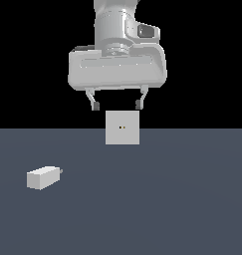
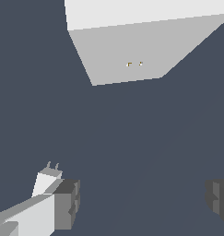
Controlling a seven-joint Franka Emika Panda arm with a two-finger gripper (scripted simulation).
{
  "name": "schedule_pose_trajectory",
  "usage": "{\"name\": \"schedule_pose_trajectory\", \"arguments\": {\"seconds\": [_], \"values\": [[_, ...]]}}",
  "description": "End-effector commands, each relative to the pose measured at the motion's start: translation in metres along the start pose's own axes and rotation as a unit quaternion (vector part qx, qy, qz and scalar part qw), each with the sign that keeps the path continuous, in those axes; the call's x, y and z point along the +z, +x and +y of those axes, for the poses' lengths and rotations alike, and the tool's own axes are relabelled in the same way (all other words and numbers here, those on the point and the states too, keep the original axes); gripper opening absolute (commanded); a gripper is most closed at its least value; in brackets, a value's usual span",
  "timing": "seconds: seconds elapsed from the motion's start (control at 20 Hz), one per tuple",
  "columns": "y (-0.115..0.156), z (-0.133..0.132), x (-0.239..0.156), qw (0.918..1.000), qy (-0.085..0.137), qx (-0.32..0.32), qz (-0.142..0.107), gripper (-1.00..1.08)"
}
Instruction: Plug the charger into the wall socket.
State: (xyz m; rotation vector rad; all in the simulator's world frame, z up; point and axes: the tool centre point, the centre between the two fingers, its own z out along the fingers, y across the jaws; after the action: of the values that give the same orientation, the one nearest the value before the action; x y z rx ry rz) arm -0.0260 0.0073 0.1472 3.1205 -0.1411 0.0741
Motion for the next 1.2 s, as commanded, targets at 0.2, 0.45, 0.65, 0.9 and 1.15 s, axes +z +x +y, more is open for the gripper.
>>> {"name": "schedule_pose_trajectory", "arguments": {"seconds": [0.2, 0.45, 0.65, 0.9, 1.15], "values": [[-0.019, -0.026, 0.015, 0.9992, -0.001, 0.025, 0.030, 1.00], [-0.032, -0.048, 0.027, 0.9975, -0.003, 0.046, 0.055, 1.00], [-0.040, -0.063, 0.037, 0.9956, -0.004, 0.060, 0.071, 1.00], [-0.048, -0.080, 0.048, 0.9930, -0.006, 0.076, 0.090, 1.00], [-0.054, -0.096, 0.059, 0.9899, -0.009, 0.091, 0.108, 1.00]]}}
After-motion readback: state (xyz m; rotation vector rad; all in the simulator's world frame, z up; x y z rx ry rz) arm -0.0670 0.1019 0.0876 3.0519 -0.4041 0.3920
